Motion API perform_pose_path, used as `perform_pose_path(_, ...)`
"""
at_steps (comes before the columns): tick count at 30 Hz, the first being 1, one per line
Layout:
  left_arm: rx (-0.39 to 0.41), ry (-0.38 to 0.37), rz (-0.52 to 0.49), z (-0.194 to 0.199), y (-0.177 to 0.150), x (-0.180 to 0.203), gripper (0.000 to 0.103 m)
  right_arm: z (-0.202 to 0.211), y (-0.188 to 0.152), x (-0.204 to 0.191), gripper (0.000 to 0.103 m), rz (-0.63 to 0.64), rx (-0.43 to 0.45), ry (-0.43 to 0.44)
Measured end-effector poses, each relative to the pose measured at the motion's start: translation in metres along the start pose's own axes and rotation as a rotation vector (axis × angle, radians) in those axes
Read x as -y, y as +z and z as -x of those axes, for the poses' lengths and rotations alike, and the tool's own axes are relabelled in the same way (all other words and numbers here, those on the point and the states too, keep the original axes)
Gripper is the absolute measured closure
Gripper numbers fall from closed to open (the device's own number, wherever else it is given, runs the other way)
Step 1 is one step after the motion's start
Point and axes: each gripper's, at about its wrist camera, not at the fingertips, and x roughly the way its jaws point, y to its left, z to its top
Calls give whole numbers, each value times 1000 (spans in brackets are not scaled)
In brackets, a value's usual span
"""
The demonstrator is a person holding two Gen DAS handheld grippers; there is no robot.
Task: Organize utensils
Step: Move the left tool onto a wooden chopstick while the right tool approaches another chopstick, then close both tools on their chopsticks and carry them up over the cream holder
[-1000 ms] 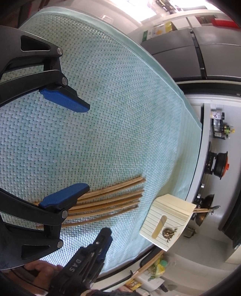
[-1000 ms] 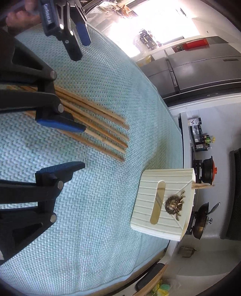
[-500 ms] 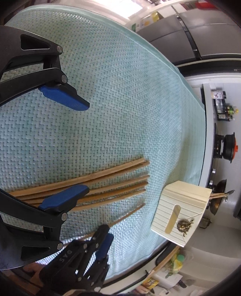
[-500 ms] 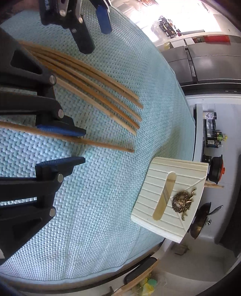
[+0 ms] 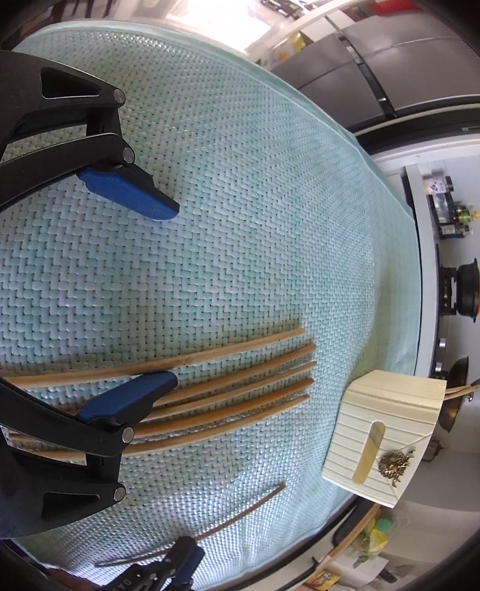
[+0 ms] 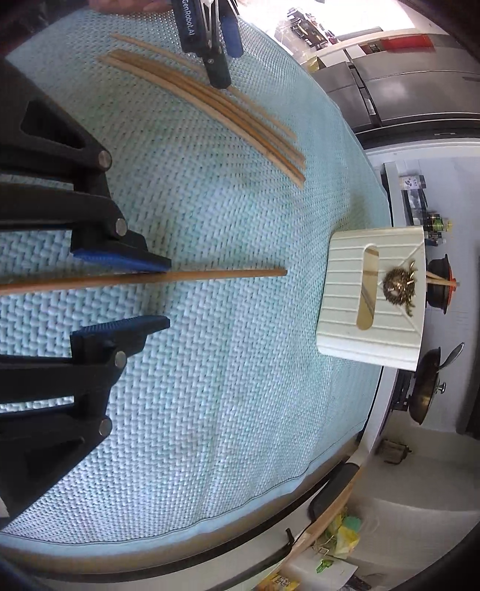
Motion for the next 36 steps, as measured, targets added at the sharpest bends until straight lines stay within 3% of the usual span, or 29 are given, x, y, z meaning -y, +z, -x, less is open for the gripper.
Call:
perform_pose_path(7, -24, -22, -38, -6, 10, 3, 17, 5, -4, 12, 74, 15, -41, 37)
perform_pose_path(14, -69, -74, -97, -22, 35, 2, 19, -16, 25, 11, 74, 70, -103, 61)
perform_pose_path(20, -104, -97, -119, -38, 64, 5, 37, -45, 63, 7, 74, 93, -155, 116)
perform_pose_path(27, -117, -101, -176, -44, 76, 26, 69, -74, 104, -7, 74, 121, -202, 132)
perform_pose_path(29, -109, -102, -185, -44, 76, 28, 73, -79, 110, -8, 78, 113, -206, 140)
perform_pose_path(31, -104, -99, -182, -44, 77, 29, 76, -81, 115, -8, 91, 109, -211, 130)
perform_pose_path(33, -95, -100, -178, -45, 77, 28, 80, -83, 119, -8, 95, 106, -210, 131)
perform_pose_path(36, -80, -118, -169, -45, 78, 27, 95, -85, 124, -6, 97, 87, -202, 140)
